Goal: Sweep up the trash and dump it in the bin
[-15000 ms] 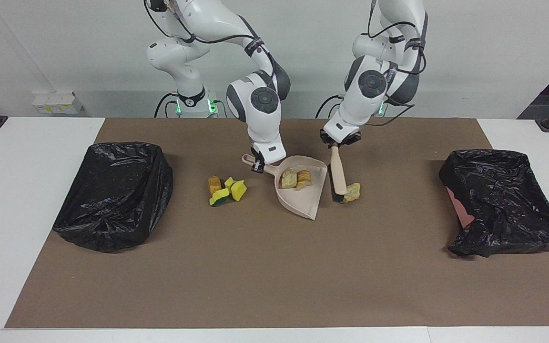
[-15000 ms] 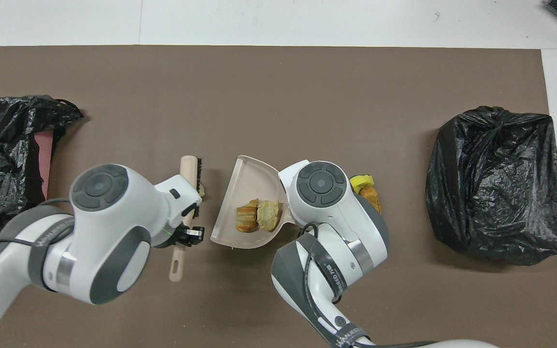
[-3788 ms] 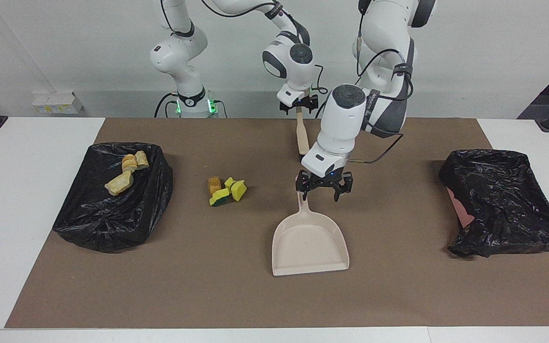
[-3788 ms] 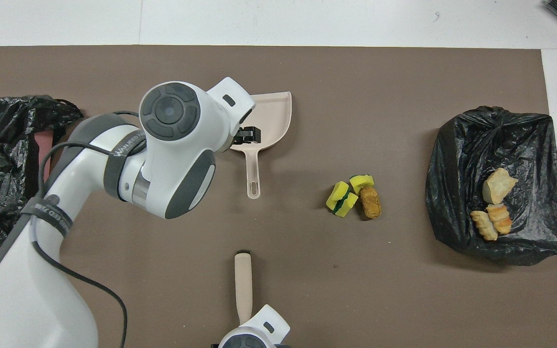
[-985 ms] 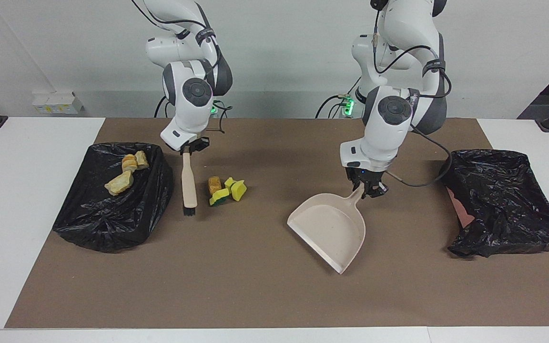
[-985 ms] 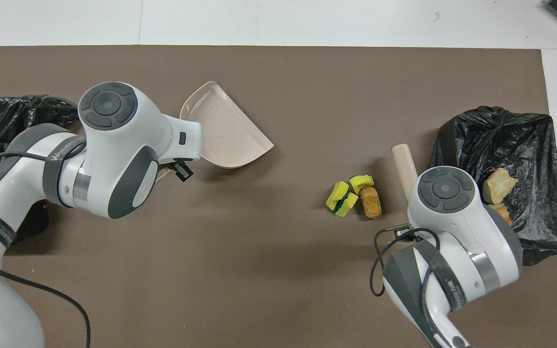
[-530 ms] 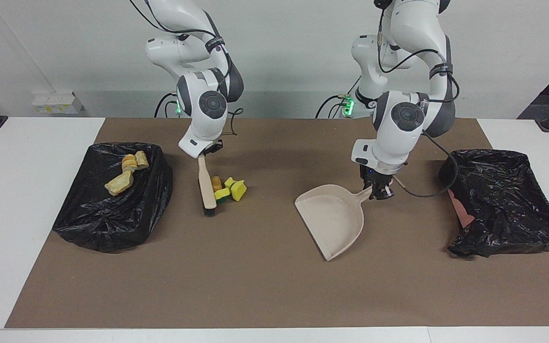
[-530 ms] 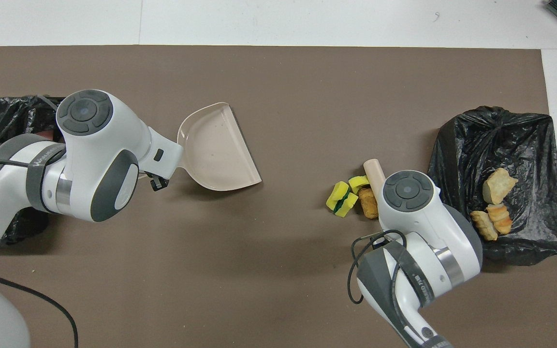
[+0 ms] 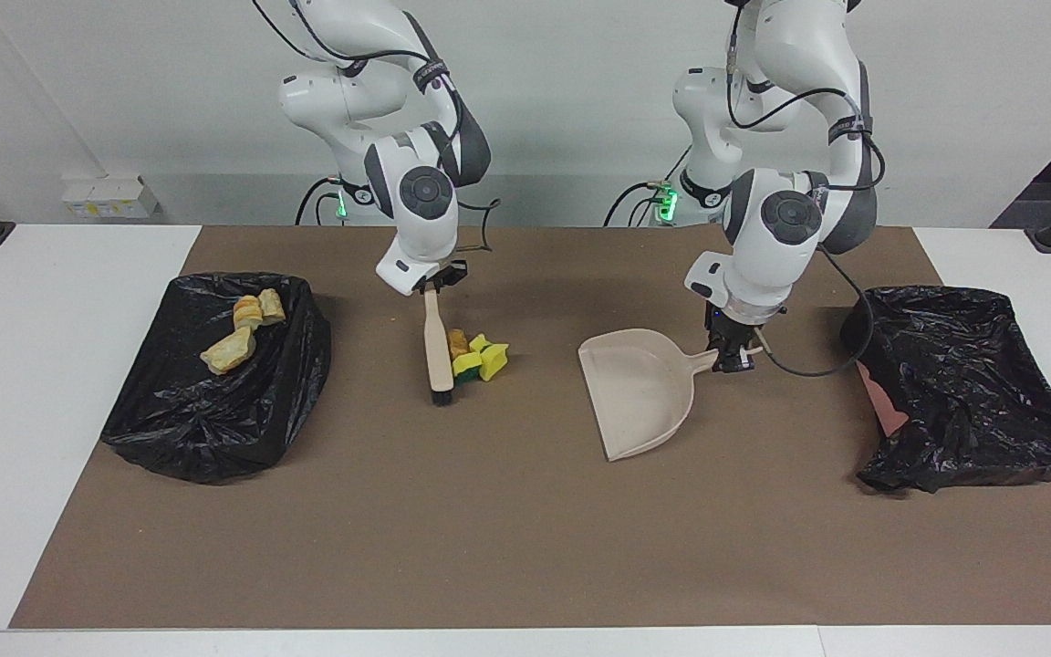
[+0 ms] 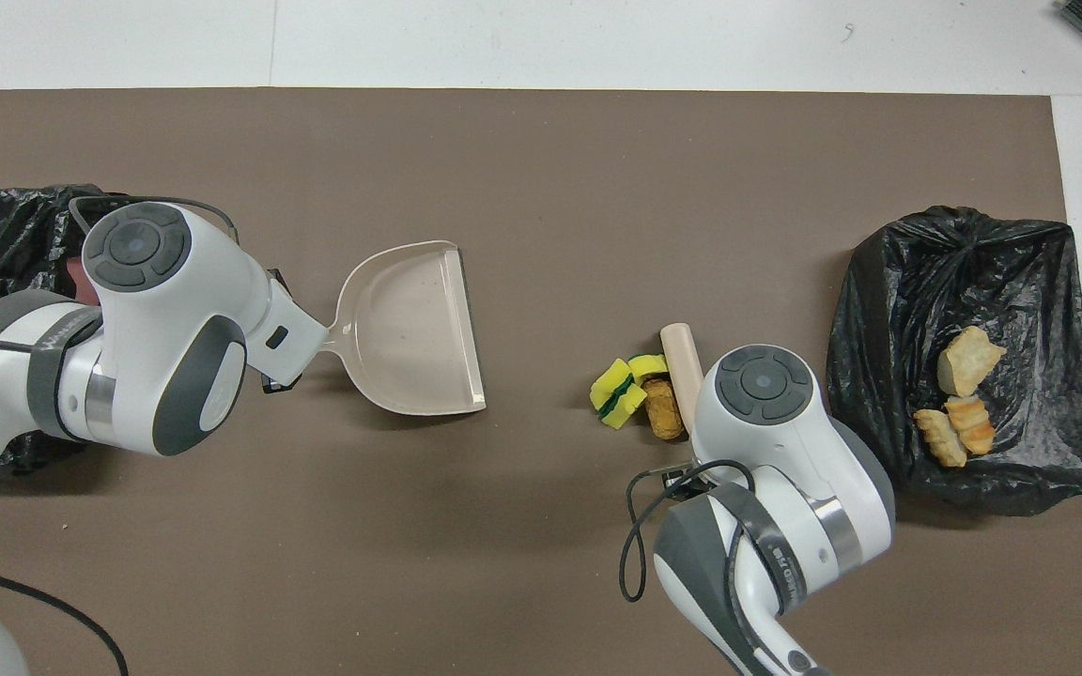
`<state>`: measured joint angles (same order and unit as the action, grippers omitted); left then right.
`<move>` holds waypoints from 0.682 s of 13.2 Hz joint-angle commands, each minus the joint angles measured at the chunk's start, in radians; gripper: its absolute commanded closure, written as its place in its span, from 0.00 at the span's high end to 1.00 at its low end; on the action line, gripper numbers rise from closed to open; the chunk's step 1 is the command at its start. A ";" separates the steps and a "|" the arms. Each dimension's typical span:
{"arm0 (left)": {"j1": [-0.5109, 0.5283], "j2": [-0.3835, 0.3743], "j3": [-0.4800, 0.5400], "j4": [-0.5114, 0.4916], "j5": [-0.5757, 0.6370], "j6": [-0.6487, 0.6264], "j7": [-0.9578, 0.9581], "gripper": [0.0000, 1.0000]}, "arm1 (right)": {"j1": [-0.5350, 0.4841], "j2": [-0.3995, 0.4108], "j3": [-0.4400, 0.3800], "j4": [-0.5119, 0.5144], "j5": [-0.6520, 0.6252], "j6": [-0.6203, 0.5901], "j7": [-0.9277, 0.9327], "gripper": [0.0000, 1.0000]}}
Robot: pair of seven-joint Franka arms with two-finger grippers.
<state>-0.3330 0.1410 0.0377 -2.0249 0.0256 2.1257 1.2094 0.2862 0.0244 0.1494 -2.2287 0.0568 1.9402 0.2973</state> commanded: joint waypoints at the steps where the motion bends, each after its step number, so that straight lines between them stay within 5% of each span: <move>1: -0.001 -0.083 -0.007 -0.132 0.063 0.091 0.064 0.00 | 0.020 0.006 0.002 -0.003 0.104 0.042 0.003 0.00; 3: -0.009 -0.109 -0.007 -0.178 0.076 0.114 0.062 0.00 | 0.068 0.046 0.002 -0.002 0.165 0.113 0.003 0.00; 9: -0.003 -0.112 -0.007 -0.221 0.076 0.151 0.047 0.00 | 0.134 0.112 0.002 0.092 0.637 0.299 -0.070 0.00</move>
<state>-0.3347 0.0651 0.0274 -2.1935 0.0774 2.2497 1.2500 0.3957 0.1209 0.1508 -2.1635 0.5572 2.1906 0.2779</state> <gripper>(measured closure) 0.683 0.736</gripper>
